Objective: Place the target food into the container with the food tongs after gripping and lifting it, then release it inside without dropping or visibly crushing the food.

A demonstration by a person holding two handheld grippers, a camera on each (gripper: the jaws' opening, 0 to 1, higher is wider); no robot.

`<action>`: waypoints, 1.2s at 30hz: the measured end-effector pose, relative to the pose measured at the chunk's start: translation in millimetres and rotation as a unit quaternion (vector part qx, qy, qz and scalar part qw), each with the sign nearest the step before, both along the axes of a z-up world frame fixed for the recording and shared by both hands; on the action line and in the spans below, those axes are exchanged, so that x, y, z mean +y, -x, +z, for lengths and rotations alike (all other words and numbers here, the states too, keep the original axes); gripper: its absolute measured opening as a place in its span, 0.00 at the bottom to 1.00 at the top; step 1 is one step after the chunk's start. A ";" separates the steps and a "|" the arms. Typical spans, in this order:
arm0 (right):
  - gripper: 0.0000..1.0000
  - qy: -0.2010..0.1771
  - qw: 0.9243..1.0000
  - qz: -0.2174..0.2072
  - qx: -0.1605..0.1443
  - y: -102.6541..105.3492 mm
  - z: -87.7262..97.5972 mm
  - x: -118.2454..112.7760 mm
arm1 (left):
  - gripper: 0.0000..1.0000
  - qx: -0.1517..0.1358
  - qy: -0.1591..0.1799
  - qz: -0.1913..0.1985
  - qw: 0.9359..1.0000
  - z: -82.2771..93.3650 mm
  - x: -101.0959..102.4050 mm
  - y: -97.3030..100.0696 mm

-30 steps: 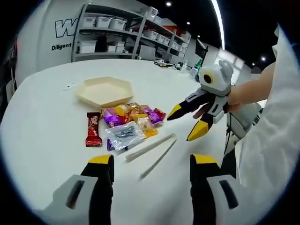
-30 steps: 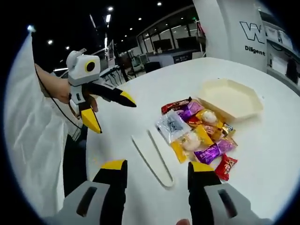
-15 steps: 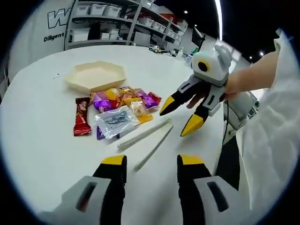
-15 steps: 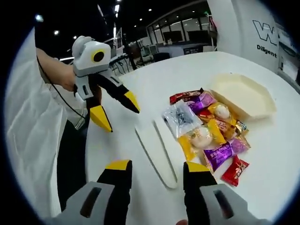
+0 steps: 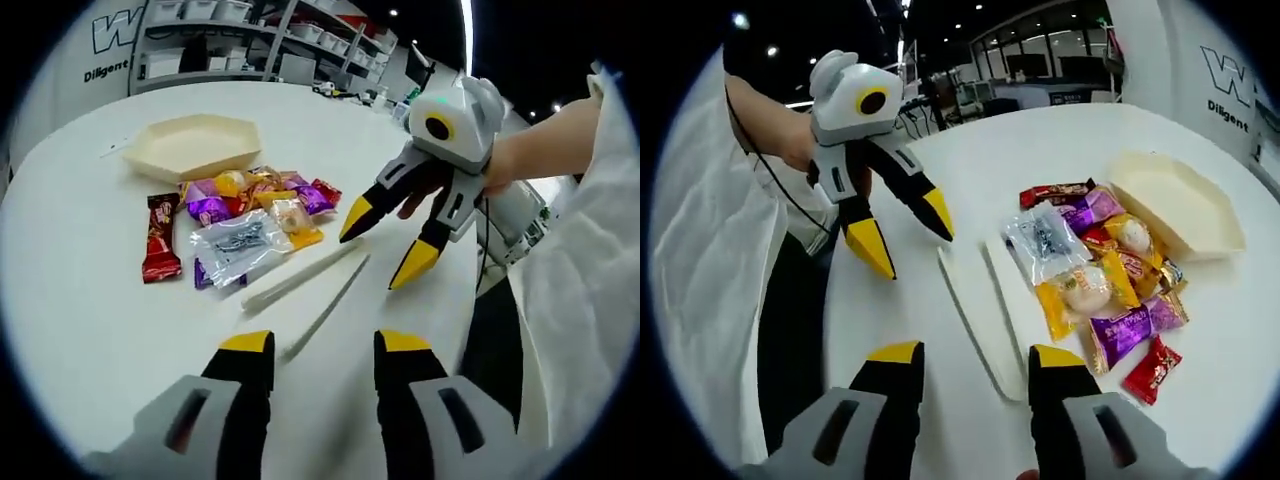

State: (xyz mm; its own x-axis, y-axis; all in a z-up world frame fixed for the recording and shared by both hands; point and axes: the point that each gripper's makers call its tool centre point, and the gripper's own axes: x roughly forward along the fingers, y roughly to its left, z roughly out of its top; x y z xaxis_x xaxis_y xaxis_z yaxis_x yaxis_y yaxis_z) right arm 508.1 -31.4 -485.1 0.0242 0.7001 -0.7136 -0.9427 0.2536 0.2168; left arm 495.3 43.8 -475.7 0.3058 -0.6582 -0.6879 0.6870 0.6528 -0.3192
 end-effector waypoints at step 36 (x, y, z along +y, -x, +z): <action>0.33 0.019 0.997 0.057 0.042 46.6 0.0 -5.3 | 0.41 0.015 0.008 0.016 1.000 -5.0 -3.4 -2.0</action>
State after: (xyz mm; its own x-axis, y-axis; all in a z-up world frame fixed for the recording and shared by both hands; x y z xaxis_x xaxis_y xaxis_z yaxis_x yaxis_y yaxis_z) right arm 461.5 -36.7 -485.1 -0.1153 0.6670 -0.7361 -0.9446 0.1555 0.2889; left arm 497.3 40.5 -480.7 0.3055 -0.6601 -0.6862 0.6557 0.6684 -0.3511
